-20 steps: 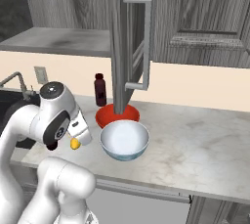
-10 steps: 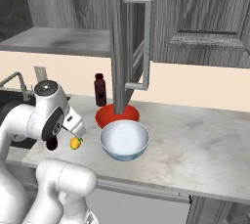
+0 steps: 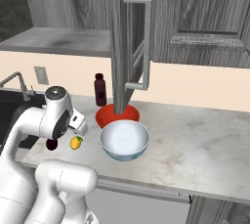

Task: Pick both bowls and place them on the counter. Then place the lemon in one bowl and place the eggplant in the other bowl.

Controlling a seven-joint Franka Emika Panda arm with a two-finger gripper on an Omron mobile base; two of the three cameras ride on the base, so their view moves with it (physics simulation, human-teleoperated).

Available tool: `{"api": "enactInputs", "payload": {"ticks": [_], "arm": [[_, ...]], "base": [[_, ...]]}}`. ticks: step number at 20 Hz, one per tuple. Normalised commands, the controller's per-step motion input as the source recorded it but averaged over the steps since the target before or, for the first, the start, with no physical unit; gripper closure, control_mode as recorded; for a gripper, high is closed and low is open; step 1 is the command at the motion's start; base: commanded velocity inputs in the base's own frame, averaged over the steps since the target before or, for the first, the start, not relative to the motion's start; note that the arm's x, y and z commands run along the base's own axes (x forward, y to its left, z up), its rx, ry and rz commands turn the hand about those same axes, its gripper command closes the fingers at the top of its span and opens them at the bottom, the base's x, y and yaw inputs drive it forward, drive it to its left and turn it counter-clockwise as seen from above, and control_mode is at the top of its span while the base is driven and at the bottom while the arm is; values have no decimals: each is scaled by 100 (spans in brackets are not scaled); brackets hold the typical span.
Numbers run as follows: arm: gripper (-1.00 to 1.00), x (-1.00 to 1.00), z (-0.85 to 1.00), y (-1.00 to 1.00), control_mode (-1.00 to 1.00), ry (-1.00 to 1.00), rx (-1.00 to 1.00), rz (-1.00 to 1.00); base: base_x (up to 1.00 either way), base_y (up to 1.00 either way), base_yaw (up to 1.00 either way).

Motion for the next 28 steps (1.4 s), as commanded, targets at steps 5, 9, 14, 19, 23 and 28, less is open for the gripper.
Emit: {"api": "enactInputs", "payload": {"ticks": [5, 9, 14, 19, 23, 28], "arm": [[-100, 27, -26, 12, -100, 16, -18, 1], [-100, 30, -43, 2, -100, 12, -12, 5], [-100, 30, -52, 2, -100, 10, -3, 9], [-100, 26, -41, 2, -100, 9, -2, 8], [-100, 19, -27, 6, -100, 7, -4, 6], [-100, 1, -8, 5, -100, 9, -3, 0]], "base": [[0, 0, 0], [0, 0, 0], [0, 0, 0], [0, 0, 0], [0, 0, 0], [0, 0, 0]]}}
